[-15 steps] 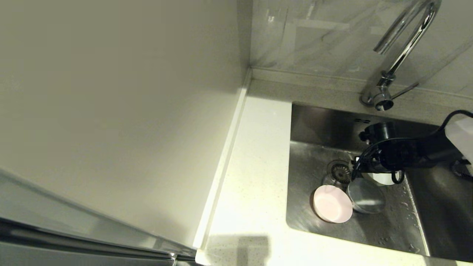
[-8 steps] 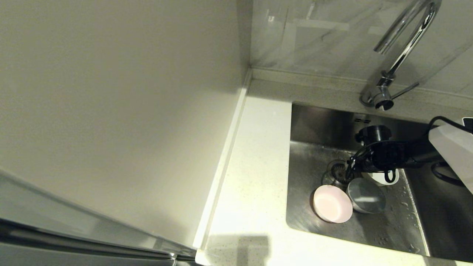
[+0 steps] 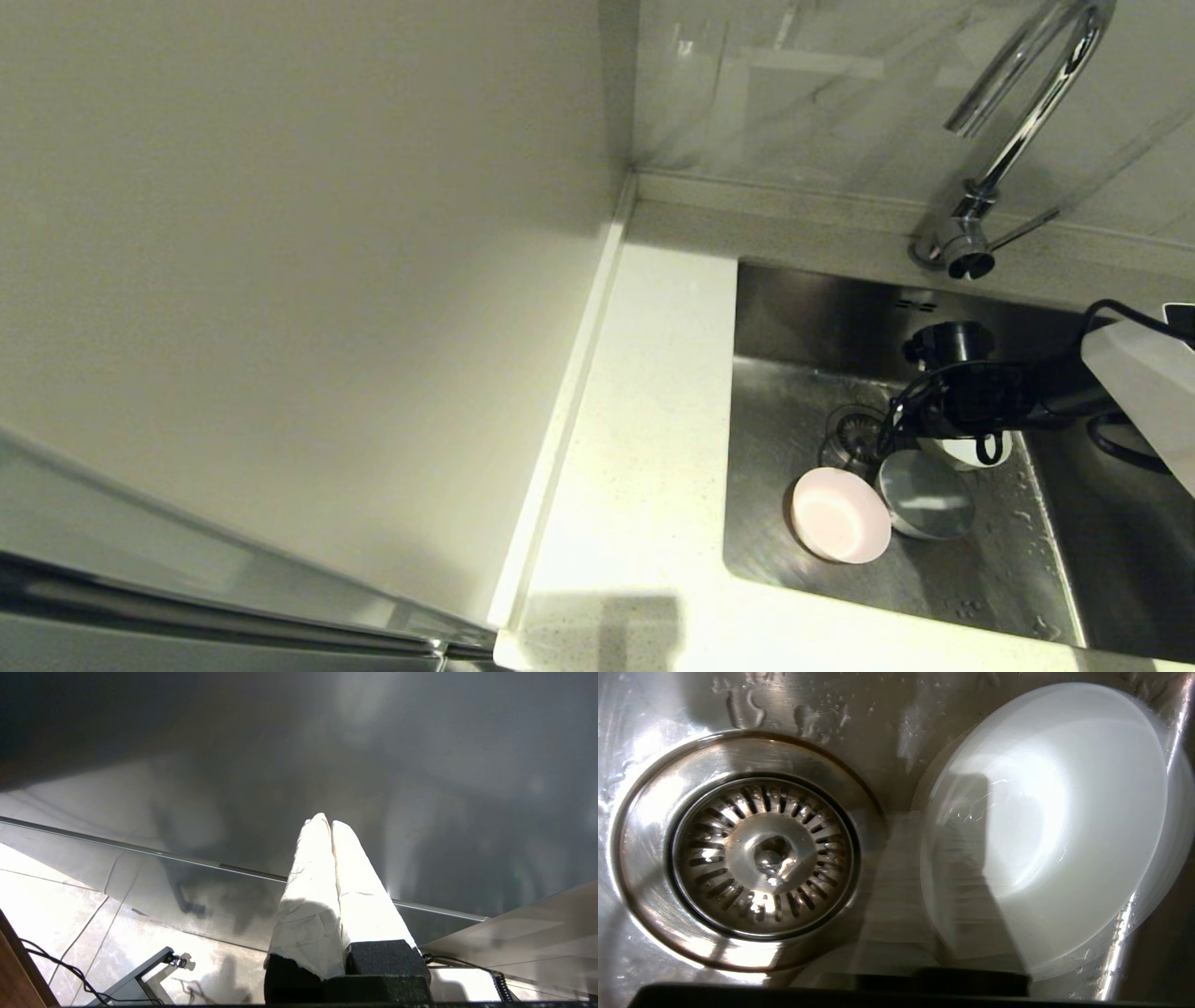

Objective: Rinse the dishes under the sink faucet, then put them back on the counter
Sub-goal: Put a bowl back to the table from the sink

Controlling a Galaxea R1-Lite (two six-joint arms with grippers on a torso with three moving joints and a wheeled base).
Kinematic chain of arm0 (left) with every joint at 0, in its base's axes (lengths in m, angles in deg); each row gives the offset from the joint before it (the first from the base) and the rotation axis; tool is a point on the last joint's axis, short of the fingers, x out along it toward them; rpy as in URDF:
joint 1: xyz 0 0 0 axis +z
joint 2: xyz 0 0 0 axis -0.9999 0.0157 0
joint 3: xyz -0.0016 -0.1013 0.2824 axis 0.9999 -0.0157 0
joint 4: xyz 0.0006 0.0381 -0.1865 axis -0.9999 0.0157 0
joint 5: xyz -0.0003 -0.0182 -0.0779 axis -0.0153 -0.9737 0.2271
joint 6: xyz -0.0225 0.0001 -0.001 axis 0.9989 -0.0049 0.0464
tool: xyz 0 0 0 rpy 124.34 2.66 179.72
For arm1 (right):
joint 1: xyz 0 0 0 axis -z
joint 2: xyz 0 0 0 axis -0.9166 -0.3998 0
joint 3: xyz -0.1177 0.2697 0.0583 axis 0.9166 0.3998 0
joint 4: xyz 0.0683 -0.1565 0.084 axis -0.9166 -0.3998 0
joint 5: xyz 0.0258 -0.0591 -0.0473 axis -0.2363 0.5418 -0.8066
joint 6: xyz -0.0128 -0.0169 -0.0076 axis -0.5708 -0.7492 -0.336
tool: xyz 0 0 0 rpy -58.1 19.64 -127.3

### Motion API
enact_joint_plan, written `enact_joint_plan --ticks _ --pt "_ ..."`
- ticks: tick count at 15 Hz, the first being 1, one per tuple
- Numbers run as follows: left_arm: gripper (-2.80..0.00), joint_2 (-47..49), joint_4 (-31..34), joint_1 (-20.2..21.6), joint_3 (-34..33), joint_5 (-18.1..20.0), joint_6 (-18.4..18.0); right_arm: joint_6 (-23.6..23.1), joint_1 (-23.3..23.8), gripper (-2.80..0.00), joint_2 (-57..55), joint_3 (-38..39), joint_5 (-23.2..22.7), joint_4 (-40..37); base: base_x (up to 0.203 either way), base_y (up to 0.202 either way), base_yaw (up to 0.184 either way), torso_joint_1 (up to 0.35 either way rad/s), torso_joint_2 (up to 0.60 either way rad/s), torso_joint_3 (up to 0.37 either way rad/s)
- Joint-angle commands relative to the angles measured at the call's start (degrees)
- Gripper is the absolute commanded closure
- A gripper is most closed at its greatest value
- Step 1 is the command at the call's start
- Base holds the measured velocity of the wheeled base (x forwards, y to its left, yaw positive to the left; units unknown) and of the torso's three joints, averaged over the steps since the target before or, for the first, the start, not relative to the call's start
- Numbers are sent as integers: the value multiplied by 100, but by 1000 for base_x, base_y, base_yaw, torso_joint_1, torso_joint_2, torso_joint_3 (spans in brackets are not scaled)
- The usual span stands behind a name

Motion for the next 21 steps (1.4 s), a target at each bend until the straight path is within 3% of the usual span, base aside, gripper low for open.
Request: enact_joint_plan --ticks 1,8,15,17,18,21 --pt "0 -18 -2 2 0 -4 4 -3 4 0 71 8 11 2 0 0 0 0 0 0" --pt "0 -18 -2 2 0 -3 4 5 4 0 537 115 20 -6 0 0 0 0 0 0" --pt "0 -18 -2 2 0 -3 4 195 30 0 3286 1917 -69 -65 0 0 0 0 0 0" --pt "0 -18 -2 -2 0 -6 4 650 44 0 4067 2267 -342 -297 0 0 0 0 0 0" --pt "0 -18 -2 -3 0 -3 4 1149 42 0 4358 2304 -692 -762 0 0 0 0 0 0" --pt "0 -18 -2 2 0 -3 4 2742 26 0 4671 1507 -2188 -2496 0 0 0 0 0 0"
